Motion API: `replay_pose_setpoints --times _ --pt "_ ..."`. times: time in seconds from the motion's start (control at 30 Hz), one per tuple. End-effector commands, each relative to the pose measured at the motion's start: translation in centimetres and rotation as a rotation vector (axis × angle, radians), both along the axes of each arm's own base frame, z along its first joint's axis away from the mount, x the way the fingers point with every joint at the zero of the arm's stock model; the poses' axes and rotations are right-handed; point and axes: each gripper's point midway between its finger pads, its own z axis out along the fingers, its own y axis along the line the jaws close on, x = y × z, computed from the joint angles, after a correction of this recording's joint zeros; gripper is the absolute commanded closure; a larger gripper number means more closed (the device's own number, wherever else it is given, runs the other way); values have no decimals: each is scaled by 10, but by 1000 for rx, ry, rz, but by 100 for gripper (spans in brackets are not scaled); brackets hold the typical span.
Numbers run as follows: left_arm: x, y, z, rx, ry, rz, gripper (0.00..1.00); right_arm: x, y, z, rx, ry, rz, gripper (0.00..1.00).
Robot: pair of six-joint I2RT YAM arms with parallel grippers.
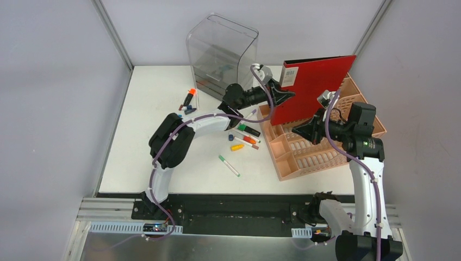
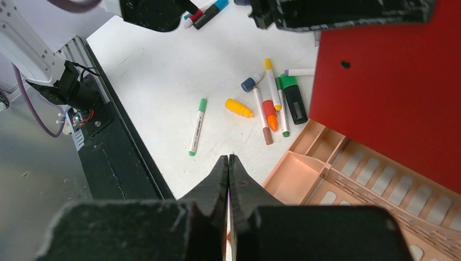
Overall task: Organize the desk
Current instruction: Place the folder in the storage box.
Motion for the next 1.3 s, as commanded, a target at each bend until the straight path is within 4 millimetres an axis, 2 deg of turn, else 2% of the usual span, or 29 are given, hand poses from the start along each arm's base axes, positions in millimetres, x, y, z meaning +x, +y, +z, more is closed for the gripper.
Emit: replay_pose_setpoints --times 0.0,0.5,0.63,0.9,1.0,1.27 --pt "-3 -7 56 -161 -155 48 100 -2 2 22 -3 -91 25 100" --pt "-6 -49 39 -190 -183 75 100 -4 2 23 -4 -101 28 100" --pt "-5 -53 37 -206 -183 84 100 -4 2 23 -3 -103 30 100" --pt "-3 -53 61 -257 -203 102 100 -5 2 23 -3 -105 31 100" --pt "-3 -57 64 -271 -206 106 100 -5 2 23 -4 -107 31 100" --pt "1 -64 51 -289 -187 119 100 -5 2 23 -4 -107 32 100"
